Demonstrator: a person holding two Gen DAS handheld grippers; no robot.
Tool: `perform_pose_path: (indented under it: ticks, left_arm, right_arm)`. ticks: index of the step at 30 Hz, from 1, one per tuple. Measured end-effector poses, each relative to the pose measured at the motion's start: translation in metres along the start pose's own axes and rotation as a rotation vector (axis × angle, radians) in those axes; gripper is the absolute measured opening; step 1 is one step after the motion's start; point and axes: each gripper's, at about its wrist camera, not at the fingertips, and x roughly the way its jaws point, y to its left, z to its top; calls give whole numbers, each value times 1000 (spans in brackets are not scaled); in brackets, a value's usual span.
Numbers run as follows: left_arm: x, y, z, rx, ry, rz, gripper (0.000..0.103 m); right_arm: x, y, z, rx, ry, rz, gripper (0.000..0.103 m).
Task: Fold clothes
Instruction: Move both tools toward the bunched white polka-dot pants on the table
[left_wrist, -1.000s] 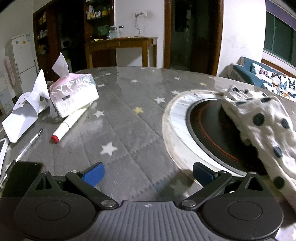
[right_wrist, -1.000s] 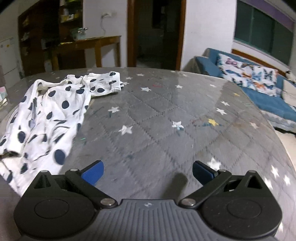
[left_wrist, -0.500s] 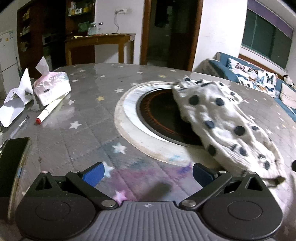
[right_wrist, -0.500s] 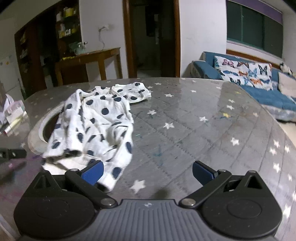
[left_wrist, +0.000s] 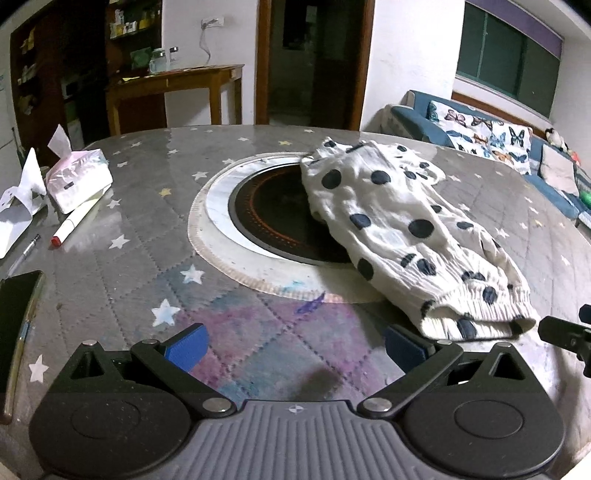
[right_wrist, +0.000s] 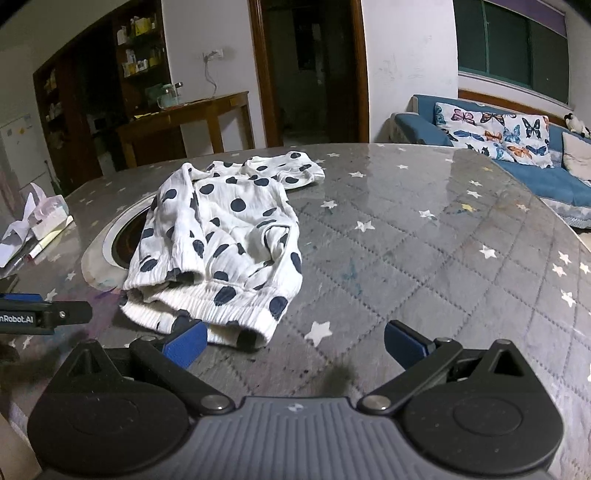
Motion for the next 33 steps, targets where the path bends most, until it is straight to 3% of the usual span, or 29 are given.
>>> perform_pose_path:
  ticks: [33]
  left_arm:
    - [0,-18,5,36,2,-18,103]
  right_arm:
    - [3,4,2,4,7,18,103]
